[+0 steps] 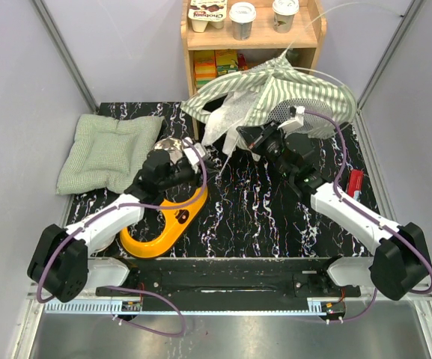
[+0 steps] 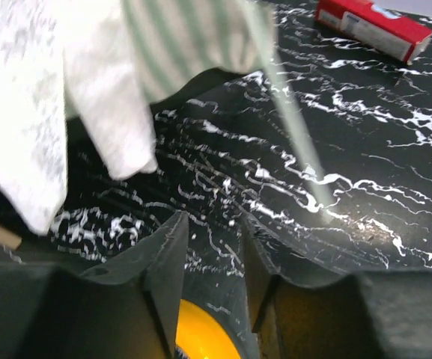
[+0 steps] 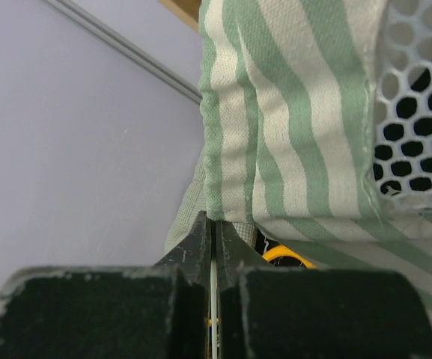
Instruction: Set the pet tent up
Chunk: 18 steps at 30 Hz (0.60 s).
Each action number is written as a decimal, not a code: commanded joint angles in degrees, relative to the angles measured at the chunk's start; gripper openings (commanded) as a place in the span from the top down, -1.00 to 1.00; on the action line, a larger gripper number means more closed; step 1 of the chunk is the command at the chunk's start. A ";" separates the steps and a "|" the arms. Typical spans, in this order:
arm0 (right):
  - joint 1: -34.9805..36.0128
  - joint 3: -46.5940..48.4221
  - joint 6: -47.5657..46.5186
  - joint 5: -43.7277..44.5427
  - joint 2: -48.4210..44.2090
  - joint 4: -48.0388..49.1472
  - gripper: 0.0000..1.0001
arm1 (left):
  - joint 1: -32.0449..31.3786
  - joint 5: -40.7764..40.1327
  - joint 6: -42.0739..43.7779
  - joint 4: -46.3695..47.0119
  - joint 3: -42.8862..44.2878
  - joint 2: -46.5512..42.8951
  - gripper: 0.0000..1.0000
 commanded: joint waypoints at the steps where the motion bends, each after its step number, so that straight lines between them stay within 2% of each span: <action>1: -2.21 0.58 -0.55 6.72 -2.39 5.52 1.00 | 4.36 3.10 -2.77 -2.99 3.06 -1.50 0.16; 6: -2.21 0.84 -0.37 6.46 -2.04 5.70 1.00 | 4.72 8.37 -4.08 -6.60 6.05 -2.03 -0.06; 12: -2.21 0.85 -0.64 6.63 -2.39 5.52 1.00 | 4.72 16.46 -15.40 -4.94 8.95 -1.94 -0.30; 18: -2.21 0.67 -0.73 6.72 -2.65 5.43 1.00 | 3.49 17.61 -19.64 -1.25 8.25 -0.54 -0.46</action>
